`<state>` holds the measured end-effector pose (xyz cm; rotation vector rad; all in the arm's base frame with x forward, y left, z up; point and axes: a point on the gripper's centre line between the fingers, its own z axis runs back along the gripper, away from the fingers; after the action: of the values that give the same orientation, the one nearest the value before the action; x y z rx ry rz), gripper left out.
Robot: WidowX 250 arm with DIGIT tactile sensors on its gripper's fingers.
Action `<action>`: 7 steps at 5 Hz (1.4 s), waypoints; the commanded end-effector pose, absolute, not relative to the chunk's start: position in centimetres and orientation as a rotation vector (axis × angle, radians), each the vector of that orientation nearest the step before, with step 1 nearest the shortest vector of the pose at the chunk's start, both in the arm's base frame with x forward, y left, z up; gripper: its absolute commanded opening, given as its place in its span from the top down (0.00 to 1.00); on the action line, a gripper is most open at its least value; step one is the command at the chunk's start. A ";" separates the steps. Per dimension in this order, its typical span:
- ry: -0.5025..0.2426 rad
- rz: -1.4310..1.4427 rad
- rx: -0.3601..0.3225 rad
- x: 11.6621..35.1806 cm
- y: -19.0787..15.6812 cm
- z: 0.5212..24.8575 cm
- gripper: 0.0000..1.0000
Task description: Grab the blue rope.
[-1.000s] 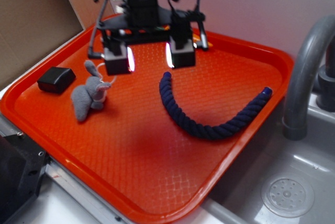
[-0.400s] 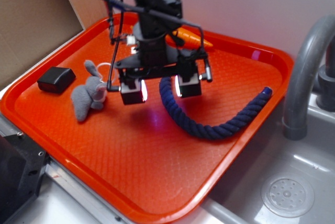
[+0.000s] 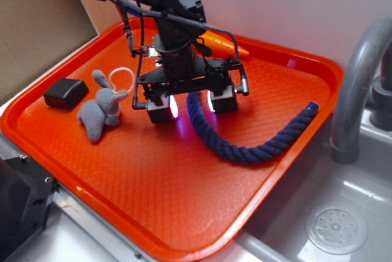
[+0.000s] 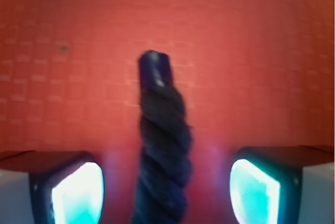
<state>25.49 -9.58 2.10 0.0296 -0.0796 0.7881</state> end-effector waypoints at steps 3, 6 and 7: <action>-0.162 0.676 0.113 24.9 -9.7 2.2 1.00; -0.193 0.816 0.034 24.7 -7.9 15.0 1.00; -0.137 0.792 -0.028 23.8 -6.6 17.9 1.00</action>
<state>22.76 -7.63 16.66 0.0130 -0.0868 0.7842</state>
